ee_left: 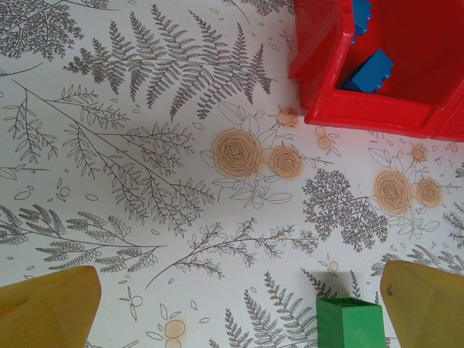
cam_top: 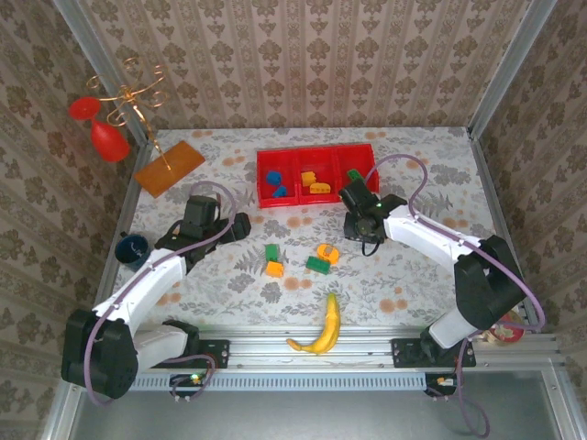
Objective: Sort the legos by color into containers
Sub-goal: Place the lego in the container.
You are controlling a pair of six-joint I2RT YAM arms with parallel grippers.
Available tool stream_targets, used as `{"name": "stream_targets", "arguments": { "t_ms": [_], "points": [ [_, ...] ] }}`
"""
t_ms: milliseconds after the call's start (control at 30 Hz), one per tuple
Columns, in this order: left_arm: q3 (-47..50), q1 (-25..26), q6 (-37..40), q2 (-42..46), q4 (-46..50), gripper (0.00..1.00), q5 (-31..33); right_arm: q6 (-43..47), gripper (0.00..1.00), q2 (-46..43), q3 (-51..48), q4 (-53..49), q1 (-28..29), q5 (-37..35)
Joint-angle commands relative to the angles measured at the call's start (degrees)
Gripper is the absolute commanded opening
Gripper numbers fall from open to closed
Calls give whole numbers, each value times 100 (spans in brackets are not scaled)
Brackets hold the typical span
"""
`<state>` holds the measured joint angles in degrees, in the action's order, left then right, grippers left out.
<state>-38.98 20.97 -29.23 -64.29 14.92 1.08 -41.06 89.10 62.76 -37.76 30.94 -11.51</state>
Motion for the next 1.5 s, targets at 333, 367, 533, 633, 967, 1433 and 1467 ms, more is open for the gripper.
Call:
{"name": "stream_targets", "arguments": {
  "t_ms": [333, 367, 533, 633, 967, 1433, 1467],
  "points": [
    [-83, -40, -12, -4, 41, 100, 6, 555, 6, -14, 890, -294, -299, -168],
    [-83, -41, -6, -7, 44, 100, 6, 610, 6, 24, 976, -294, -351, -160],
    [-101, -49, -12, -38, 29, 100, -3, 881, 6, 299, 1420, -259, -598, -120],
    [-116, -58, -14, -74, 10, 100, -16, 1036, 6, 520, 1696, -206, -756, -61],
    [-212, -59, 14, -198, 2, 100, -91, 1452, 6, 1582, 2849, -81, -1164, 47],
    [-206, -58, 25, -185, 63, 100, -196, 1653, 23, 3070, 4145, -5, -1317, 129],
    [-215, -58, 40, -189, 64, 100, -204, 1659, 26, 3108, 4164, -11, -1313, 116]
  ]
}}
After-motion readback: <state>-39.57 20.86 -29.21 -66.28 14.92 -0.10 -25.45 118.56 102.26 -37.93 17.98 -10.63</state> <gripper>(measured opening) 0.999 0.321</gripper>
